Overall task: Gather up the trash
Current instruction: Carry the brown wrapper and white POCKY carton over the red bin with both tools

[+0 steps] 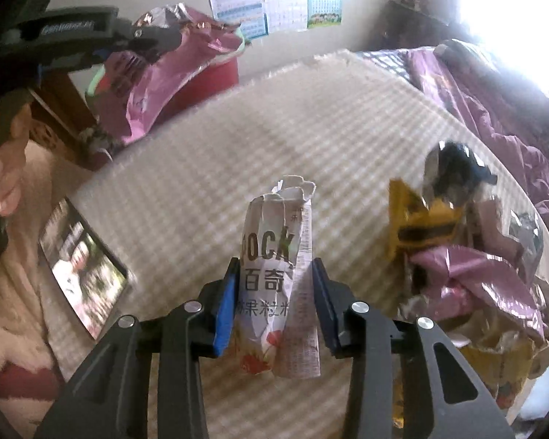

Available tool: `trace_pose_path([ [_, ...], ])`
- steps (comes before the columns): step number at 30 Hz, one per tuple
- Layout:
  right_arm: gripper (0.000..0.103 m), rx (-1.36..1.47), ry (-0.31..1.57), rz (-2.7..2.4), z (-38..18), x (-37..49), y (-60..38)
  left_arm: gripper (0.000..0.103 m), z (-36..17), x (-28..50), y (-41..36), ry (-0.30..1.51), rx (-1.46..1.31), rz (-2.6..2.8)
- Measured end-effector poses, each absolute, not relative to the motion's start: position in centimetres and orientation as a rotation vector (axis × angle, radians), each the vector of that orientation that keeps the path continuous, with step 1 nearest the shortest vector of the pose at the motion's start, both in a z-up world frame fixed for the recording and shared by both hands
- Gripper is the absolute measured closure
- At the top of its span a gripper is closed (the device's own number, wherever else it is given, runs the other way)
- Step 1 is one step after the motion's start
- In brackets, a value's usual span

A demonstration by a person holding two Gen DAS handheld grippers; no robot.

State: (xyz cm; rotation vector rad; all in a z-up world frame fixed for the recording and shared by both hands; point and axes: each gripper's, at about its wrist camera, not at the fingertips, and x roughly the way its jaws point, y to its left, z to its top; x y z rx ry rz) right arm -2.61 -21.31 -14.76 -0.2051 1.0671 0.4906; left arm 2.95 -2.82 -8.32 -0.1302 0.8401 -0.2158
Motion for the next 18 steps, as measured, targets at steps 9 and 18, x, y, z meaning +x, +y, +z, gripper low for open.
trace_pose_path([
  [9, 0.065, -0.070, 0.997, 0.463, -12.4, -0.9, -21.2, 0.078, -6.7, 2.0, -1.8, 0.800, -0.153, -0.199],
  [18, 0.065, 0.079, 0.956, 0.453, -10.1, 0.9, -21.6, 0.078, -6.0, 1.4, -1.5, 0.779, -0.155, -0.190],
])
